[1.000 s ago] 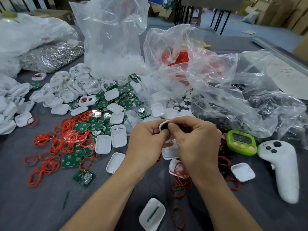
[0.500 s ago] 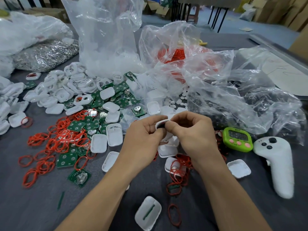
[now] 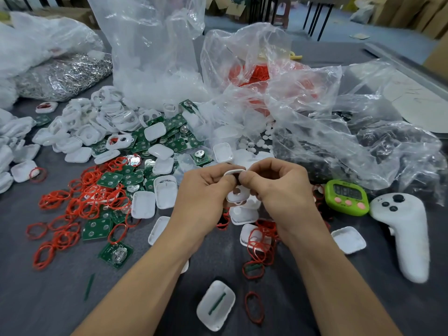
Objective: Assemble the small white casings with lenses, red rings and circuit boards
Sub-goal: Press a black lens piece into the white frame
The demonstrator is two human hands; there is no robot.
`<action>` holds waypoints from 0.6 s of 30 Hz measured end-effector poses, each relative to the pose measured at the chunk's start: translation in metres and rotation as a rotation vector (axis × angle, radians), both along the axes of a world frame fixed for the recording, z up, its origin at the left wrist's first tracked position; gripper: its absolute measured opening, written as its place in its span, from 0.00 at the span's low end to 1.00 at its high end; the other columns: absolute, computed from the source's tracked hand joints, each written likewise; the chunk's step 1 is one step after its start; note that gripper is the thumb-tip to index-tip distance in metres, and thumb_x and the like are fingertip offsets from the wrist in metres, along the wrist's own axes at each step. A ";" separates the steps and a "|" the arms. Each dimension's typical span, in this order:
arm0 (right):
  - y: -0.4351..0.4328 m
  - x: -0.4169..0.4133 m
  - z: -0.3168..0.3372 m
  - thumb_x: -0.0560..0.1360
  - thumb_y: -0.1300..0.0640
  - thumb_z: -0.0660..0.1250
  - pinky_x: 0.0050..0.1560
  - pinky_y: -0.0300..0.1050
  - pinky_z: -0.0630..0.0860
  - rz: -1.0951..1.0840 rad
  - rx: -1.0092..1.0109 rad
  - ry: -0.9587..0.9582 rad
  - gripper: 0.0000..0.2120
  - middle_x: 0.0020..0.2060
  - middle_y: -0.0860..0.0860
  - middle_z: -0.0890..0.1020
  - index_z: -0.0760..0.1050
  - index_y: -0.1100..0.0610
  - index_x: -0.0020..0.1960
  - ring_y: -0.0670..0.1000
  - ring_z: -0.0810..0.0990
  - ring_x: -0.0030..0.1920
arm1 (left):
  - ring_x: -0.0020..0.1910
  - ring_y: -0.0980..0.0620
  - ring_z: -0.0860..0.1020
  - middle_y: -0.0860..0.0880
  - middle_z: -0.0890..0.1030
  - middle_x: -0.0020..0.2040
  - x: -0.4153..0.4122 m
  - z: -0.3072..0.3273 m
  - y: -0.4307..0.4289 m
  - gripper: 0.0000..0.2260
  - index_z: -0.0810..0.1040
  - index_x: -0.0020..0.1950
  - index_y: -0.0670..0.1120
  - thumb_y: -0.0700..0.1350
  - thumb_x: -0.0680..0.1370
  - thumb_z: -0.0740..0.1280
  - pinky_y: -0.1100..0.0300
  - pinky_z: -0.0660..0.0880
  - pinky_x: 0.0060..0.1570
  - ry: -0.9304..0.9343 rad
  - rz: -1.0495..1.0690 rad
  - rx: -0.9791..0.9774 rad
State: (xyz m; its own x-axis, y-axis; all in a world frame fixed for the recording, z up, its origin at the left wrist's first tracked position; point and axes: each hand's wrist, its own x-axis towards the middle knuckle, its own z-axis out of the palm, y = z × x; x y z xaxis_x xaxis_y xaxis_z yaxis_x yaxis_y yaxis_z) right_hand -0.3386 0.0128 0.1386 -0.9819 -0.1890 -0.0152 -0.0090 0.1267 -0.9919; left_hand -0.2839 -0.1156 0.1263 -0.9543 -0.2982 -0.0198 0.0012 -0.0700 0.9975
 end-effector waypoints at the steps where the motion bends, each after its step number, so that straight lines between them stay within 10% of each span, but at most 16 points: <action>1: 0.000 0.000 0.000 0.64 0.55 0.78 0.36 0.44 0.76 0.000 0.005 -0.005 0.04 0.32 0.51 0.85 0.84 0.51 0.36 0.48 0.82 0.34 | 0.42 0.53 0.85 0.48 0.88 0.42 0.000 0.000 0.000 0.13 0.89 0.47 0.55 0.43 0.75 0.65 0.55 0.83 0.44 0.000 0.004 -0.009; 13: -0.002 0.002 -0.004 0.71 0.58 0.77 0.36 0.47 0.78 -0.008 0.212 0.103 0.08 0.30 0.51 0.83 0.80 0.53 0.36 0.50 0.80 0.32 | 0.38 0.39 0.81 0.46 0.85 0.34 0.000 0.000 0.000 0.13 0.86 0.45 0.64 0.47 0.75 0.65 0.44 0.78 0.38 0.040 0.120 -0.379; 18: -0.002 0.003 -0.005 0.72 0.57 0.77 0.34 0.41 0.71 -0.008 0.240 0.110 0.10 0.27 0.47 0.80 0.79 0.53 0.35 0.44 0.76 0.29 | 0.35 0.60 0.84 0.57 0.85 0.33 0.001 -0.002 -0.003 0.10 0.87 0.49 0.56 0.41 0.79 0.70 0.60 0.79 0.40 -0.022 0.149 -0.399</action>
State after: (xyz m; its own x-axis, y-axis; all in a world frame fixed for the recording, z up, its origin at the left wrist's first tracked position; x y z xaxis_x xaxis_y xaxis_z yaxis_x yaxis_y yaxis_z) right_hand -0.3360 0.0104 0.1334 -0.9815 -0.1854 0.0484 -0.1134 0.3583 -0.9267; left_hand -0.2828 -0.1188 0.1244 -0.9007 -0.4215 0.1053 -0.0393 0.3205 0.9464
